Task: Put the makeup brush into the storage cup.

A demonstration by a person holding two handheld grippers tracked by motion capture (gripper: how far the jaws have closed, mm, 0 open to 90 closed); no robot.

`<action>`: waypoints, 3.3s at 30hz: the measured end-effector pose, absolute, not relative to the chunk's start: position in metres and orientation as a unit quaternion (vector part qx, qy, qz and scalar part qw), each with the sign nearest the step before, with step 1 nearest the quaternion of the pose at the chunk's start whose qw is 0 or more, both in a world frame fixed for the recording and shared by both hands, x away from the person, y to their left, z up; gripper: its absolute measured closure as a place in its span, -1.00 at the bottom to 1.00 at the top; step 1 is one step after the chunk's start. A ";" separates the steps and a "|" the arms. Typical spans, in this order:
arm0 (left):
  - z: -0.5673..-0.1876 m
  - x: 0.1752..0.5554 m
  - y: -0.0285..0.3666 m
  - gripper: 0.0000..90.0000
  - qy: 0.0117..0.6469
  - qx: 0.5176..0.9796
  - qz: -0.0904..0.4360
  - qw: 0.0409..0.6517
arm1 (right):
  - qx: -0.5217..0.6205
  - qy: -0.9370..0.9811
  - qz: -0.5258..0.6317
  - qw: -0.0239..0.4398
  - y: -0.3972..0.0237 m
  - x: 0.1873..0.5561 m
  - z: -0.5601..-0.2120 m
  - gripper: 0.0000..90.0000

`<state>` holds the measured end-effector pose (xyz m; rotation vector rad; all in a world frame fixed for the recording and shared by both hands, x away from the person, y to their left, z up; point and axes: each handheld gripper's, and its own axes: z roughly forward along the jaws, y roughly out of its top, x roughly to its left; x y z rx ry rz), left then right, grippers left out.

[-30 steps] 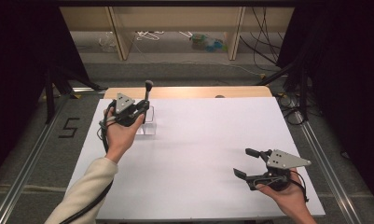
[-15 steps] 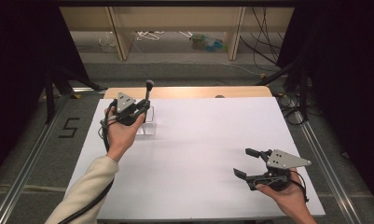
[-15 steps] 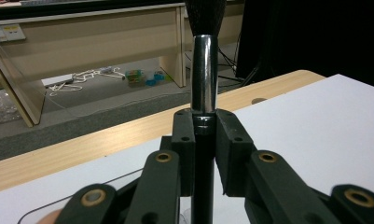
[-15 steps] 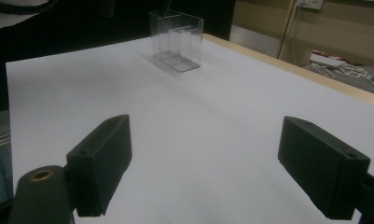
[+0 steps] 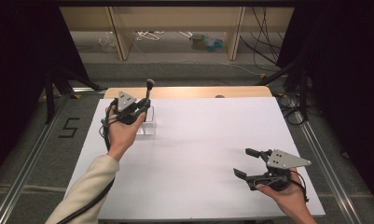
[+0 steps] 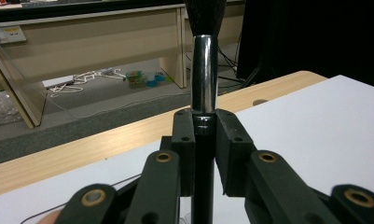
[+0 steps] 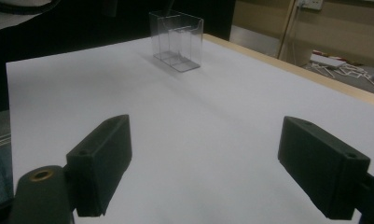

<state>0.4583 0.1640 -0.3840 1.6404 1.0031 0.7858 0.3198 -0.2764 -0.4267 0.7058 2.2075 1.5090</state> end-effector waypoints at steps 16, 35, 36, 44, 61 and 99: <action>-0.384 0.462 0.161 0.74 0.414 0.679 0.329 0.509 | 0.251 0.784 0.536 0.185 -0.276 0.320 -0.427 -0.59; -0.384 0.466 0.158 0.74 0.410 0.682 0.328 0.510 | 0.247 0.778 0.548 0.182 -0.275 0.321 -0.428 -0.59; -0.384 0.466 0.157 0.74 0.410 0.681 0.328 0.511 | 0.247 0.778 0.549 0.182 -0.275 0.321 -0.428 -0.59; -0.384 0.467 0.156 0.74 0.409 0.682 0.328 0.510 | 0.247 0.778 0.548 0.184 -0.275 0.321 -0.428 -0.59; -0.384 0.470 0.155 0.74 0.408 0.680 0.329 0.512 | 0.248 0.778 0.547 0.182 -0.276 0.321 -0.428 -0.59; -0.384 0.478 0.155 0.74 0.404 0.683 0.336 0.508 | 0.248 0.779 0.546 0.182 -0.277 0.320 -0.428 -0.59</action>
